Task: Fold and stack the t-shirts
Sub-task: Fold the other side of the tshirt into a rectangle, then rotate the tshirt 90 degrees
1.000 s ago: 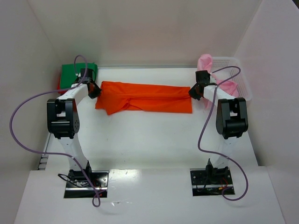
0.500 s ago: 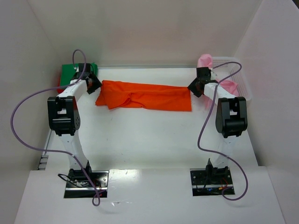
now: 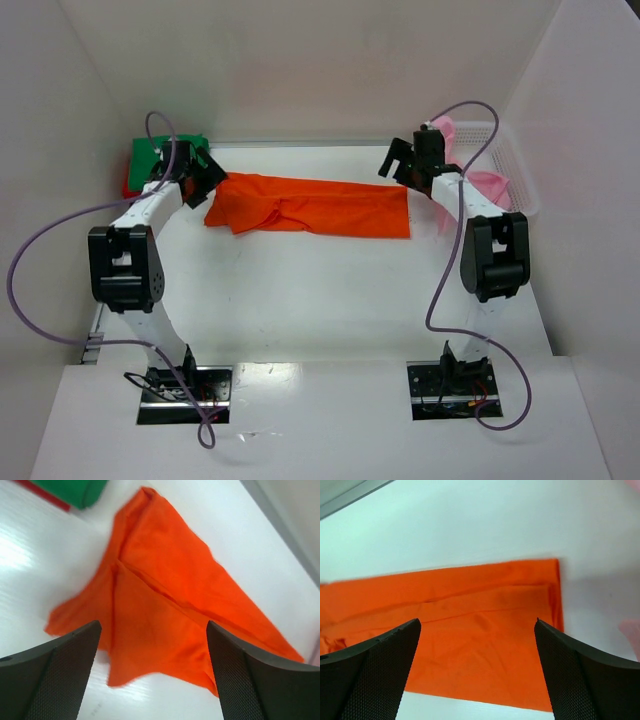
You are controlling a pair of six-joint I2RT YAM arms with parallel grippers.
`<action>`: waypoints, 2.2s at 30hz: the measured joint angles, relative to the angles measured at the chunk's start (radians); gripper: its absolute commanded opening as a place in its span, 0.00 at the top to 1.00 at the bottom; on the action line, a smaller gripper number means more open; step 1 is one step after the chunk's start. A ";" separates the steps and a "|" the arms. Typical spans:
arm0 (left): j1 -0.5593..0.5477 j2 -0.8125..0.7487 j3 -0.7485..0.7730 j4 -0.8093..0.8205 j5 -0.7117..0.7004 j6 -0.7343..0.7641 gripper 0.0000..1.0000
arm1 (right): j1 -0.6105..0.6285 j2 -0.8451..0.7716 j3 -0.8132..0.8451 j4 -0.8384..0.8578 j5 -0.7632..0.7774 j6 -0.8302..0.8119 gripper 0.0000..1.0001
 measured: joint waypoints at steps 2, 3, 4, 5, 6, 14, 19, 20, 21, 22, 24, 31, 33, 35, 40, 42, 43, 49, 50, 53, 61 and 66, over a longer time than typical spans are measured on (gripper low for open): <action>-0.017 -0.067 -0.056 0.022 -0.003 -0.072 0.05 | 0.023 0.000 0.042 0.000 -0.018 -0.081 0.00; -0.029 -0.095 -0.081 0.040 -0.007 -0.109 0.05 | 0.038 0.000 0.066 -0.005 -0.021 -0.134 0.00; -0.043 -0.121 -0.105 0.055 -0.018 -0.153 0.04 | 0.055 0.000 0.086 -0.004 -0.021 -0.196 0.00; -0.055 -0.140 -0.121 0.062 -0.028 -0.186 0.04 | 0.072 0.000 0.103 -0.003 -0.021 -0.256 0.00; -0.067 -0.154 -0.134 0.068 -0.039 -0.223 0.03 | 0.095 -0.003 0.119 -0.003 -0.020 -0.336 0.00; -0.115 -0.153 -0.208 0.108 -0.141 -0.501 0.01 | 0.219 0.011 0.133 -0.041 -0.005 -0.804 0.00; -0.146 -0.133 -0.207 0.115 -0.219 -0.617 0.01 | 0.210 0.050 0.123 -0.059 -0.006 -0.971 0.00; -0.155 -0.128 -0.205 0.113 -0.233 -0.631 0.00 | 0.207 0.064 0.124 -0.062 -0.006 -0.993 0.00; -0.165 -0.122 -0.199 0.110 -0.247 -0.643 0.00 | 0.204 0.078 0.126 -0.066 -0.007 -1.010 0.00; -0.173 -0.116 -0.193 0.108 -0.261 -0.650 0.00 | 0.200 0.105 0.135 -0.079 -0.014 -1.025 0.00; -0.185 -0.107 -0.183 0.108 -0.277 -0.666 0.00 | 0.195 0.154 0.158 -0.098 -0.031 -1.048 0.00; -0.193 -0.106 -0.177 0.109 -0.301 -0.667 0.00 | 0.186 0.273 0.220 -0.190 -0.097 -1.104 0.00; -0.192 -0.106 -0.174 0.109 -0.303 -0.665 0.00 | 0.185 0.294 0.245 -0.218 -0.133 -1.113 0.00; -0.192 -0.106 -0.169 0.109 -0.304 -0.661 0.00 | 0.185 0.311 0.275 -0.250 -0.156 -1.119 0.00; -0.180 -0.115 -0.166 0.110 -0.304 -0.642 0.00 | 0.185 0.352 0.315 -0.281 -0.190 -1.127 0.00; -0.172 -0.123 -0.166 0.110 -0.304 -0.636 0.00 | 0.187 0.353 0.319 -0.289 -0.191 -1.130 0.00; -0.169 -0.126 -0.166 0.109 -0.306 -0.635 0.00 | 0.190 0.354 0.320 -0.291 -0.190 -1.132 0.00; -0.163 -0.128 -0.166 0.106 -0.332 -0.634 0.00 | 0.228 0.366 0.347 -0.322 -0.185 -1.138 0.00; -0.163 -0.128 -0.165 0.106 -0.335 -0.634 0.00 | 0.237 0.366 0.347 -0.325 -0.186 -1.140 0.00; -0.162 -0.128 -0.162 0.104 -0.342 -0.633 0.00 | 0.261 0.366 0.347 -0.331 -0.186 -1.141 0.00; -0.143 -0.136 -0.166 0.105 -0.345 -0.610 0.00 | 0.375 0.344 0.311 -0.336 -0.183 -1.130 0.00; -0.105 -0.246 -0.254 0.105 -0.344 -0.608 0.00 | 0.477 0.321 0.276 -0.357 -0.182 -1.072 0.00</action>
